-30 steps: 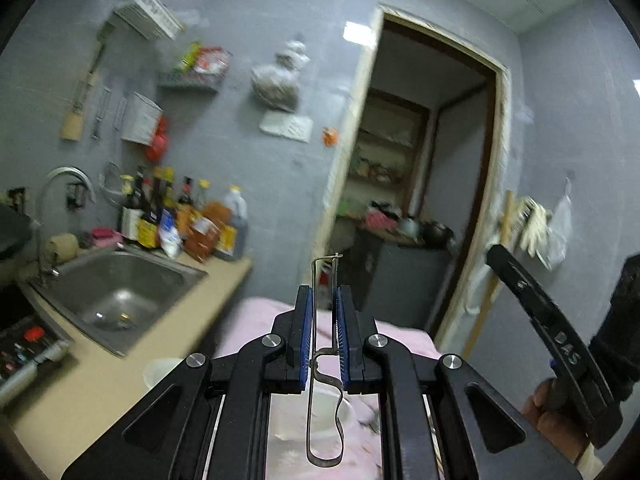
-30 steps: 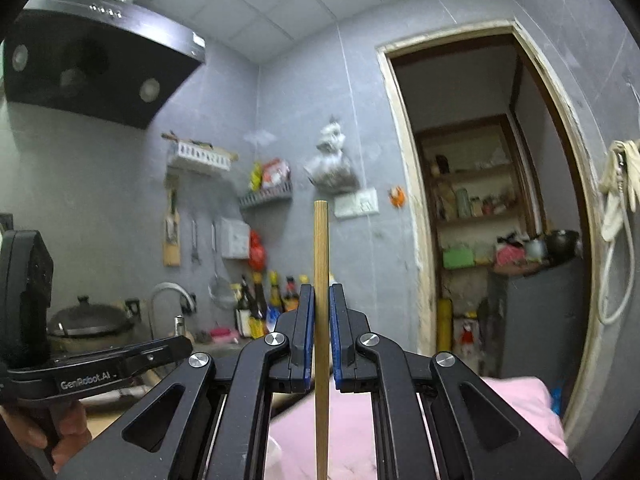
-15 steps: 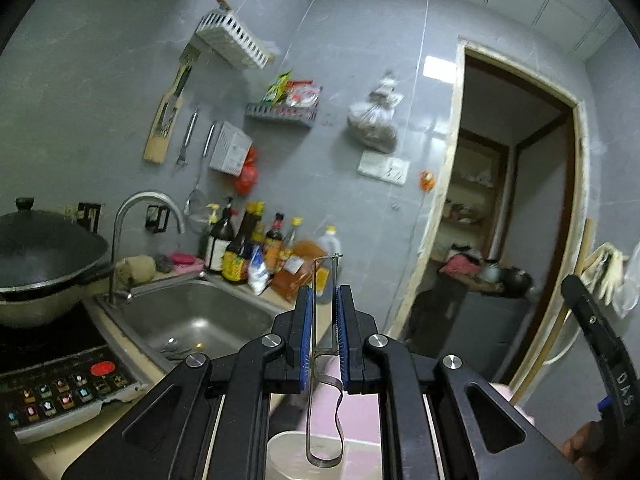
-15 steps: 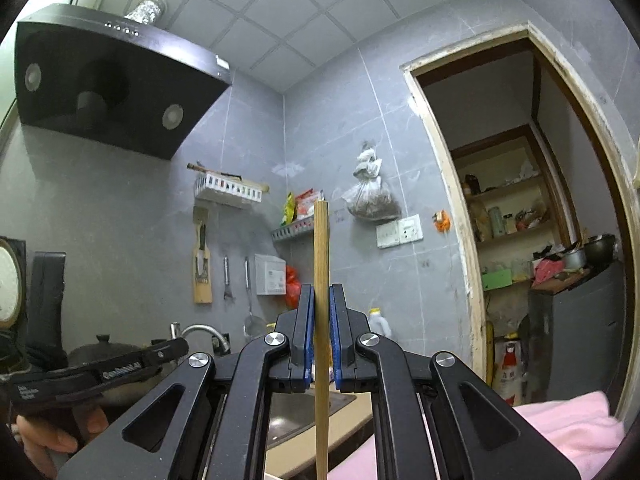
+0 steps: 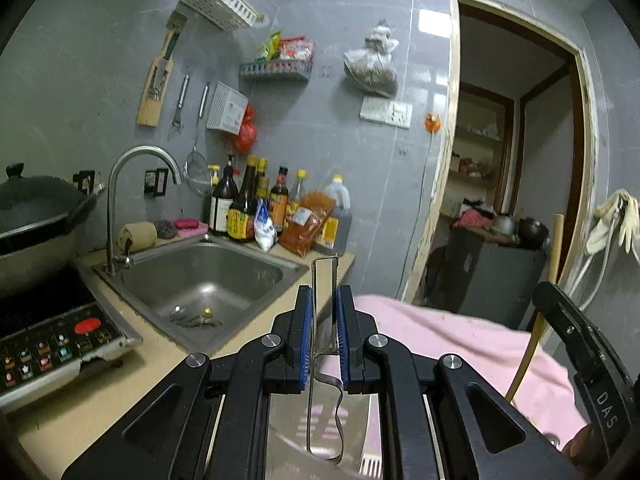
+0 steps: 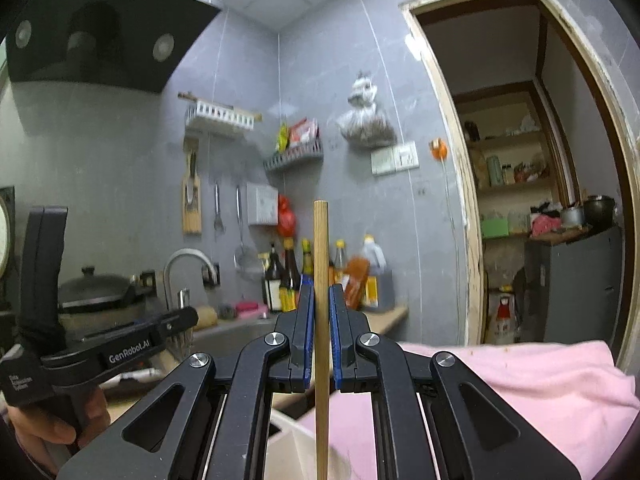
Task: Organize utensils
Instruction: 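Open the left tool over the caddy while the right tool drops the chopstick in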
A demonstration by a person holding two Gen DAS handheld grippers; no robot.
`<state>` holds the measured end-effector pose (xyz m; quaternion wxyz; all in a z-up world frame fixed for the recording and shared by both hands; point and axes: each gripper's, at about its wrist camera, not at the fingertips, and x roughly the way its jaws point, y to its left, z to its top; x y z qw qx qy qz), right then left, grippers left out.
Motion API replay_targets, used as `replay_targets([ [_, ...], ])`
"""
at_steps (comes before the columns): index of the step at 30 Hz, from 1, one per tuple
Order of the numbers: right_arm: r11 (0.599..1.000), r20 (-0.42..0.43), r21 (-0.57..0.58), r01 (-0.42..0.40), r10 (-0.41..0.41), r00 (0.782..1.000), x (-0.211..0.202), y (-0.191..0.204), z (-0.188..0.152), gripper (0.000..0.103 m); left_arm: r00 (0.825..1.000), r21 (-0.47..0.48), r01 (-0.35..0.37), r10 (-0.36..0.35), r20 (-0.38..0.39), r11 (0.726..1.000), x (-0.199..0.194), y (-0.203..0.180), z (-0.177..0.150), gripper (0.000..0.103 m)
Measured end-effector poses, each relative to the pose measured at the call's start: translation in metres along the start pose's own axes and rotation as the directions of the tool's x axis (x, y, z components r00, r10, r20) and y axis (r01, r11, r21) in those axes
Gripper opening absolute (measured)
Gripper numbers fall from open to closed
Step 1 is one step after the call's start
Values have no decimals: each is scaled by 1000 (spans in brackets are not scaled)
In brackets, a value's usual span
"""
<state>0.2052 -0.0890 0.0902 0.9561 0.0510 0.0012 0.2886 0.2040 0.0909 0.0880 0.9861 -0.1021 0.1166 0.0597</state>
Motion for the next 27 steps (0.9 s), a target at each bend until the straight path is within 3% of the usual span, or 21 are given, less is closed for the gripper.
replay_targets([
  [8, 1000, -90, 13, 7, -6, 996, -3, -5, -12, 8, 994, -14, 59, -60, -87, 998, 3, 1, -11, 12],
  [11, 999, -89, 32, 1, 2, 996, -7, -9, -7, 19, 995, -24, 83, -84, -57, 996, -8, 1, -5, 36],
  [12, 999, -84, 36, -1, 4, 996, -9, -10, -5, 27, 996, -30, 86, -88, -36, 996, -13, 1, -3, 45],
  [17, 999, -44, 42, 0, 2, 999, -21, -12, 8, 29, 993, -27, 117, -117, 9, 993, -31, -9, 10, 52],
  [22, 999, 23, 35, 28, -29, 999, -43, -18, 24, 52, 988, 1, 140, -140, 65, 990, -47, -25, 16, 70],
  [23, 999, 36, 31, 39, -40, 999, -49, -21, 28, 53, 987, 7, 144, -144, 72, 990, -50, -29, 17, 72],
  [25, 998, 51, 22, 62, -63, 997, -59, -26, 34, 68, 983, 21, 160, -161, 84, 987, -55, -37, 18, 76],
  [27, 996, 71, 21, 89, -90, 993, -74, -34, 40, 74, 977, 36, 185, -188, 97, 982, -62, -45, 17, 79],
])
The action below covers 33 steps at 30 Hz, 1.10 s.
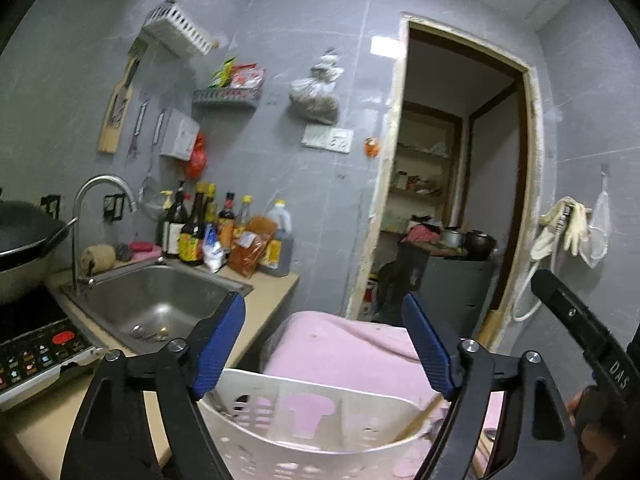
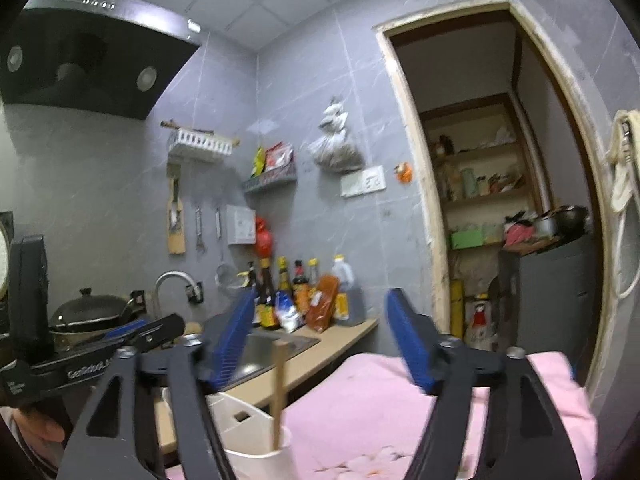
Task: Organize utensils
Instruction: 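Open the left tool over the caddy while the right tool drops the chopstick in, then grasp a metal spoon with the left tool while the right tool grasps another spoon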
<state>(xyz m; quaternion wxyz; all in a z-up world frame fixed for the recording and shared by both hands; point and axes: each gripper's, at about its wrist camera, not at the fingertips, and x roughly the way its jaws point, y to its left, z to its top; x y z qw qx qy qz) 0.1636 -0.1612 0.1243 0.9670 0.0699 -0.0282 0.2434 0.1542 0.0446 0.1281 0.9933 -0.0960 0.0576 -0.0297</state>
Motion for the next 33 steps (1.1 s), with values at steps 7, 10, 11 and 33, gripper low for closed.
replay_targets([
  [7, 989, -2, -38, 144, -144, 990, -46, -37, 12, 90, 994, 50, 108, -108, 3, 993, -14, -37, -8, 88],
  [10, 977, -32, -54, 206, -208, 978, -65, -53, 10, 98, 986, 72, 168, -167, -31, 983, -17, -55, -17, 88],
  [11, 974, -43, -58, 220, -222, 974, -71, -59, 7, 98, 982, 82, 187, -184, -47, 979, -17, -62, -20, 88],
  [33, 955, -602, 17, 295, -226, 766, -67, -159, -96, 78, 829, 223, 363, -205, -520, 905, 46, -164, -132, 88],
])
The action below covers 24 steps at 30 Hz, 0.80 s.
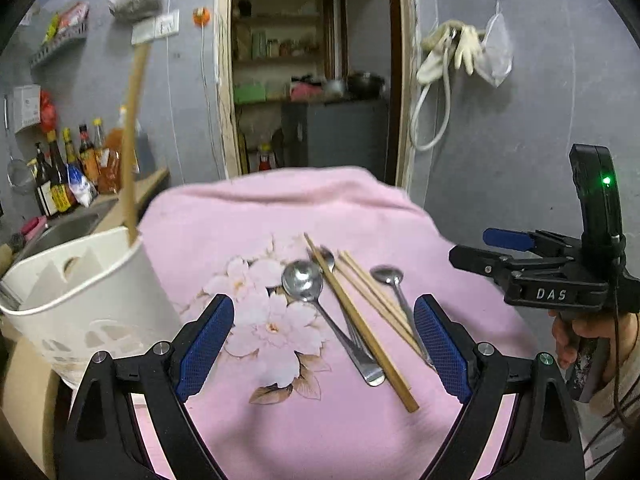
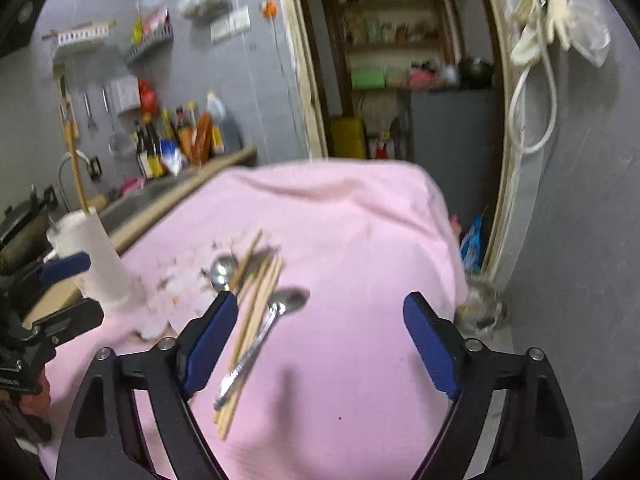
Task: Organize utensils
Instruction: 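Grasp a metal spoon with the left tool while the right tool grasps another spoon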
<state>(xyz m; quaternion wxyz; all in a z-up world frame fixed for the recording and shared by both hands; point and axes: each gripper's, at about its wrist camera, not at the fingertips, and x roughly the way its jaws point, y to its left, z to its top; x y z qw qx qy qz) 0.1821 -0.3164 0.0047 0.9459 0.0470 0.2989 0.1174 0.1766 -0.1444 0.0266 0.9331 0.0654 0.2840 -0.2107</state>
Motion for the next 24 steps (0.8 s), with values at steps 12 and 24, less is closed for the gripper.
replay_targets([
  [12, 996, -202, -8, -90, 86, 976, 54, -2, 8, 56, 984, -77, -43, 29, -173, 996, 79, 27, 14, 51],
  [24, 990, -305, -106, -98, 62, 950, 85, 11, 19, 56, 967, -192, -52, 1, -253, 980, 121, 62, 21, 44],
])
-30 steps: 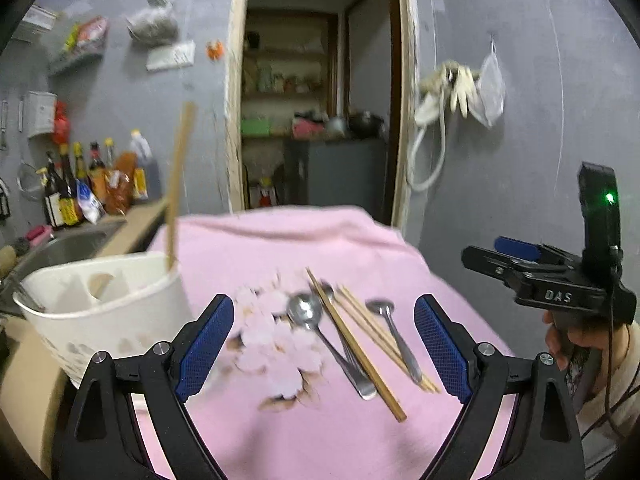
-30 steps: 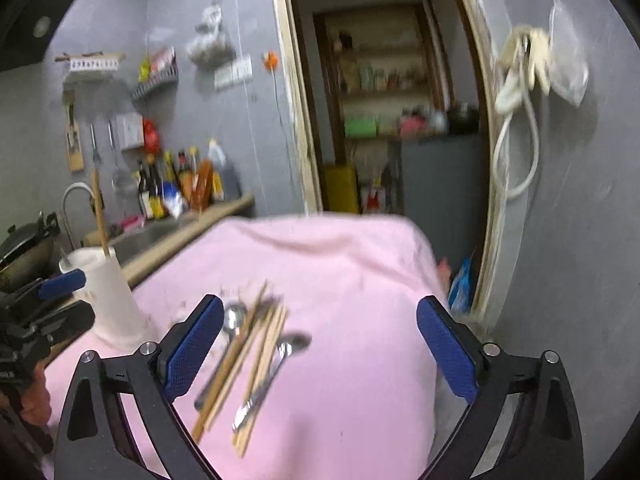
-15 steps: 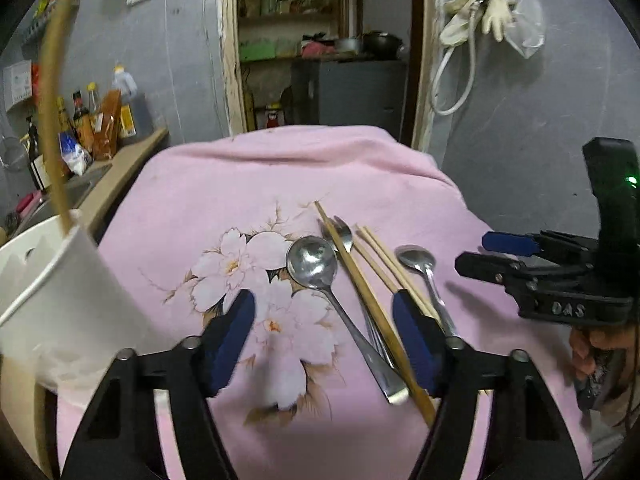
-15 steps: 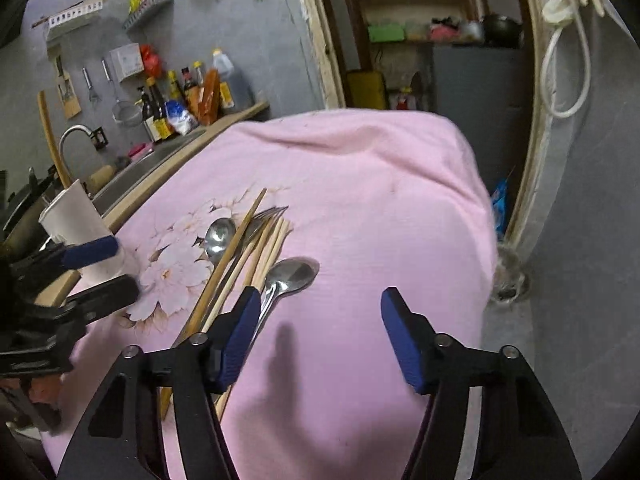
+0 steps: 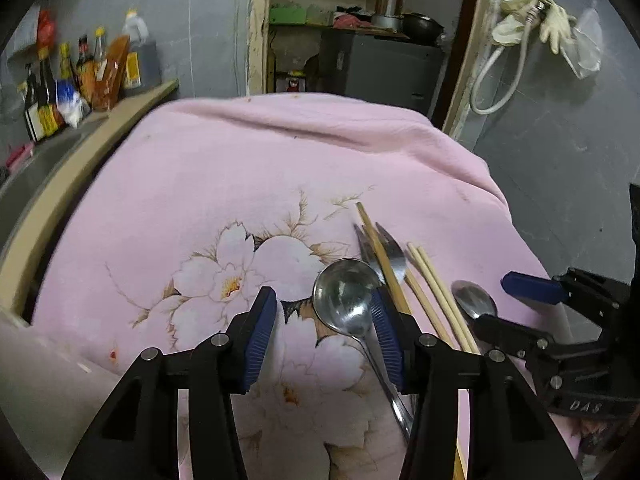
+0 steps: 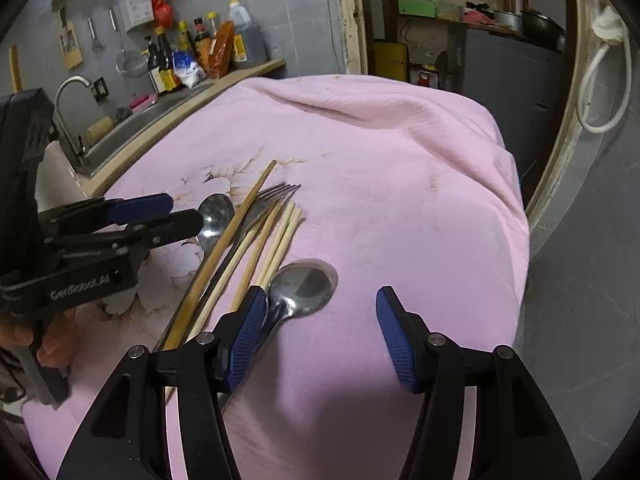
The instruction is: Organize utensils
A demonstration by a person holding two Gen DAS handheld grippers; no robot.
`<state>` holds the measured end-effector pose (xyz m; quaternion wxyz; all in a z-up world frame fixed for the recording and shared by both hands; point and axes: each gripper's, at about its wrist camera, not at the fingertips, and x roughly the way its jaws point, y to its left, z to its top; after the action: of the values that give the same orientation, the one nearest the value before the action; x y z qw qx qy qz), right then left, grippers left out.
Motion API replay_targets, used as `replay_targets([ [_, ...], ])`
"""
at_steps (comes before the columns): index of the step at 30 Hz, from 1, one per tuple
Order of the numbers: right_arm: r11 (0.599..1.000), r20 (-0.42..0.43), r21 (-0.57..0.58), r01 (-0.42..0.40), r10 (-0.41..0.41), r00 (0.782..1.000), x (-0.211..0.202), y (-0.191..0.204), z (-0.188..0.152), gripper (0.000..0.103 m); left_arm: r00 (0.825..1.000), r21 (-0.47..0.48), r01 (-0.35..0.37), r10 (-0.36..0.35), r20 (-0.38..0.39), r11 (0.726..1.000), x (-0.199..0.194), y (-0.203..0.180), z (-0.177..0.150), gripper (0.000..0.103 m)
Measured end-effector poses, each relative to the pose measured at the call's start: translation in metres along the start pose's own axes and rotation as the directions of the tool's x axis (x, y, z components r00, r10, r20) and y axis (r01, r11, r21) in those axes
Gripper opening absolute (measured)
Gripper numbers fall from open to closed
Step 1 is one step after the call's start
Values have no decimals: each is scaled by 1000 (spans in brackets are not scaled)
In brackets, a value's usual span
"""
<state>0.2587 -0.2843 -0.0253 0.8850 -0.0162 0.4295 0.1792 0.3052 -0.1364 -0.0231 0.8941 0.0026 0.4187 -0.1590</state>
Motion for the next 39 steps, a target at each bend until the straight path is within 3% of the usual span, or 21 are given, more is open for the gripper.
replay_targets([
  [3, 1000, -19, -28, 1, -1, 1000, 6, 2, 4, 55, 999, -38, 25, -27, -45, 999, 9, 9, 1, 39],
  [8, 998, -41, -57, -3, 1, 999, 13, 6, 6, 41, 997, -51, 51, -54, -58, 997, 10, 13, 6, 33],
  [13, 998, -46, -58, -27, 24, 999, 14, 5, 5, 35, 994, -57, 76, -80, -69, 995, 10, 14, 5, 9],
  [24, 997, -66, -70, -19, 14, 998, 10, 8, 5, 35, 997, 2, 77, -77, -28, 997, -8, 5, -4, 1],
  [32, 997, -77, -83, 4, -11, 997, 19, 14, 6, 45, 995, -23, 95, -95, -25, 995, -6, 5, -4, 0],
  [36, 999, -67, -53, -4, 0, 998, 16, 14, 3, 35, 996, 16, 84, -85, 17, 996, -19, -3, -6, 0],
  [39, 1000, -38, -25, -5, 5, 999, 9, 12, -2, 34, 995, 50, 65, -68, 72, 997, -33, -11, -9, 0],
])
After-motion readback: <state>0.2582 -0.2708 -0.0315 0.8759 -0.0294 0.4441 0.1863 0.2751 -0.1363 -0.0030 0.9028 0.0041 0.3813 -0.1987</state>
